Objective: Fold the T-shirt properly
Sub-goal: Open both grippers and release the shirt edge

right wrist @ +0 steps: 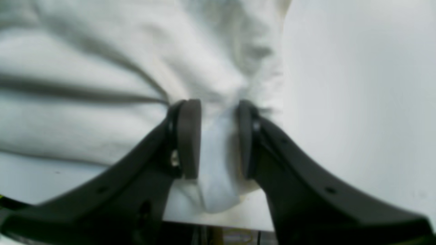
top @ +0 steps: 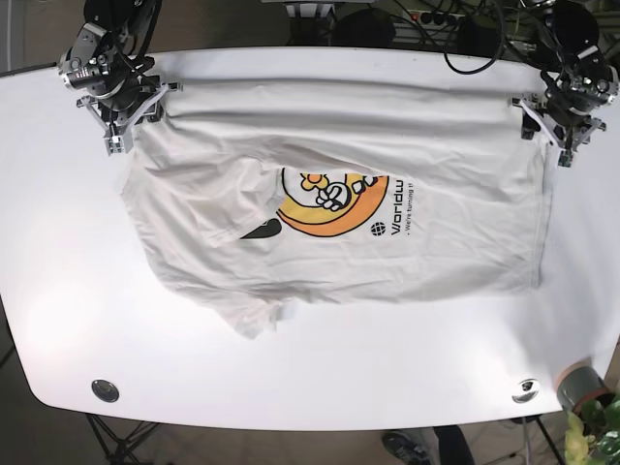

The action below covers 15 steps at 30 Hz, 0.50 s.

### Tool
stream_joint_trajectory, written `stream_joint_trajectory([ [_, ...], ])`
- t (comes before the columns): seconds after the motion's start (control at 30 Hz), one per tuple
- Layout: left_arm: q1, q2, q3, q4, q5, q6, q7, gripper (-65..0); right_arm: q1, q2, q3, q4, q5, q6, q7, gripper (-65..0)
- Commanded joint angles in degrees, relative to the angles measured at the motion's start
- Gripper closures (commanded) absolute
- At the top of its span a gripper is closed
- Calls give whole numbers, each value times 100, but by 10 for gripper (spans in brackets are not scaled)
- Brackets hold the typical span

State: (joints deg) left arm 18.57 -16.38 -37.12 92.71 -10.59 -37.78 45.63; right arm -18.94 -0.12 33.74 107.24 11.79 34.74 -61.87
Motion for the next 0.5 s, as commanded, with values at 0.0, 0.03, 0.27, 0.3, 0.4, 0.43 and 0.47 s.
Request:
stream_joint_trajectory([
  [0.0, 64, -124, -46, -97, -9, -7, -84, -304, 8, 69, 24, -65, 3, 38, 116, -166],
  [0.03, 91, -124, -46, -167, -18, -7, -92, -306, -9, 78, 33, -100, 3, 38, 125, -166],
  [0.27, 275, -204, -72, -282, -36, -7, -92, -306, -335, 148, 15, 146, 47, 38, 134, -166],
  [0.3, 319, -204, -134, -238, -36, -15, -92, -306, -396, 157, 15, 190, 47, 38, 134, -166],
  [0.4, 477, -204, -327, -106, -36, -68, -92, -317, -572, 166, 15, 287, 47, 47, 134, -166],
  [0.43, 504, -204, -389, -97, -36, -165, -92, -332, -607, 166, 24, 340, 47, 64, 134, -166],
  [0.47, 530, -204, -424, -97, -27, -222, -92, -349, -642, 166, 24, 375, 47, 126, 134, -166],
])
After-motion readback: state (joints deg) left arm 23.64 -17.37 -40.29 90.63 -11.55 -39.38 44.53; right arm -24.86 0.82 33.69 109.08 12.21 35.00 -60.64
